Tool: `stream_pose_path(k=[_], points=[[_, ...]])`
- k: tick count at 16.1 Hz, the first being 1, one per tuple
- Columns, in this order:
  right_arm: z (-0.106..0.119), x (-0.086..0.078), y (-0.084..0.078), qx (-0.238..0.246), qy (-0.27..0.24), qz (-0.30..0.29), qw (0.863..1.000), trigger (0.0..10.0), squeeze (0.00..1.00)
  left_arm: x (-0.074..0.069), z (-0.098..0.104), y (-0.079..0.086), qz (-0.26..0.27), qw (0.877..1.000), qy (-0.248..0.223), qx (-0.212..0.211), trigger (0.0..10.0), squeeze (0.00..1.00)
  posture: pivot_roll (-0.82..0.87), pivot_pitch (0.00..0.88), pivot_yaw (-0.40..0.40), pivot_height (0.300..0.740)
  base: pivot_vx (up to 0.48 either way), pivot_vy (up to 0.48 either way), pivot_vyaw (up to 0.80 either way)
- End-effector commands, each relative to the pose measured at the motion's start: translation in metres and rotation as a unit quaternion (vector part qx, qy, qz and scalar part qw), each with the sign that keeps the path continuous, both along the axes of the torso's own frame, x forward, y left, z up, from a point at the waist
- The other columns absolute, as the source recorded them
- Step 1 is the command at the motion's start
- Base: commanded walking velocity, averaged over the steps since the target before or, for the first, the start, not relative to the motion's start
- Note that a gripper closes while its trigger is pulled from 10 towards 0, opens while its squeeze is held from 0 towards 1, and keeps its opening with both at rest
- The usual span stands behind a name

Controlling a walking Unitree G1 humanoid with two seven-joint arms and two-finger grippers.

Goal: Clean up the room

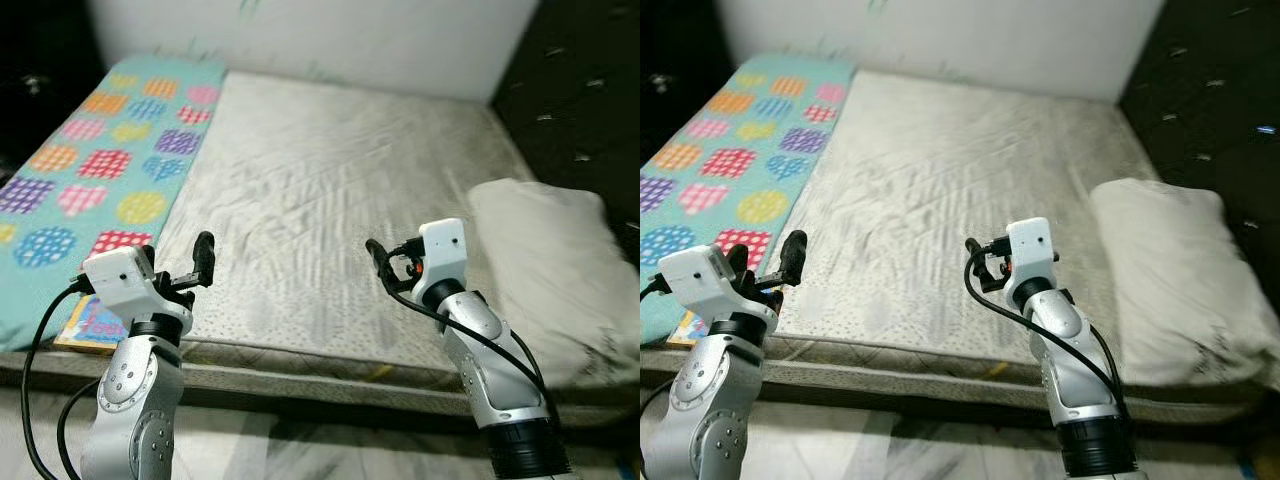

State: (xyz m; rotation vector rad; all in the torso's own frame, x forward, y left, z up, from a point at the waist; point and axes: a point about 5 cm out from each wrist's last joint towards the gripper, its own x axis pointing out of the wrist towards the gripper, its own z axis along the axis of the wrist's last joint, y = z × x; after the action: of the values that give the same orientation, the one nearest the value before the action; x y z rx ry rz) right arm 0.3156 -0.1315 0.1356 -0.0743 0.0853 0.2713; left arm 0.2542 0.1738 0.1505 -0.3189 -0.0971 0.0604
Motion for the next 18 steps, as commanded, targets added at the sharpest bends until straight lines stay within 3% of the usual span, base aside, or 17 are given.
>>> stream_pose_path(k=[1,5,8,12,18], points=[[0.0,0.002,-0.006,-0.007,-0.003,-0.013,1.0,10.0,0.0,0.002,0.003,-0.004,-0.008,1.0,-0.006,0.0,10.0,0.0,-0.01,0.017,-0.093,0.74,0.345,0.0,0.0],[0.0,0.003,-0.007,-0.008,-0.004,-0.021,1.0,10.0,0.0,0.002,0.003,-0.004,-0.01,1.0,-0.005,0.0,10.0,0.0,-0.01,0.018,-0.079,0.74,0.332,0.0,0.0],[0.004,0.01,0.002,-0.003,-0.012,-0.011,1.0,10.0,0.0,0.005,0.004,-0.006,-0.014,1.0,-0.006,-0.001,10.0,0.0,-0.02,0.038,-0.079,0.74,0.292,0.0,0.0],[0.007,0.014,0.003,-0.005,-0.018,-0.009,1.0,10.0,0.0,0.006,0.004,-0.006,-0.005,1.0,-0.005,-0.02,10.0,0.0,-0.01,0.037,-0.087,0.74,0.0,0.0,0.0],[0.002,0.012,0.001,-0.01,-0.011,-0.008,1.0,10.0,0.0,0.005,0.005,-0.007,-0.007,1.0,-0.007,-0.021,10.0,0.0,-0.02,0.033,-0.092,0.74,0.0,0.48,-0.27]])
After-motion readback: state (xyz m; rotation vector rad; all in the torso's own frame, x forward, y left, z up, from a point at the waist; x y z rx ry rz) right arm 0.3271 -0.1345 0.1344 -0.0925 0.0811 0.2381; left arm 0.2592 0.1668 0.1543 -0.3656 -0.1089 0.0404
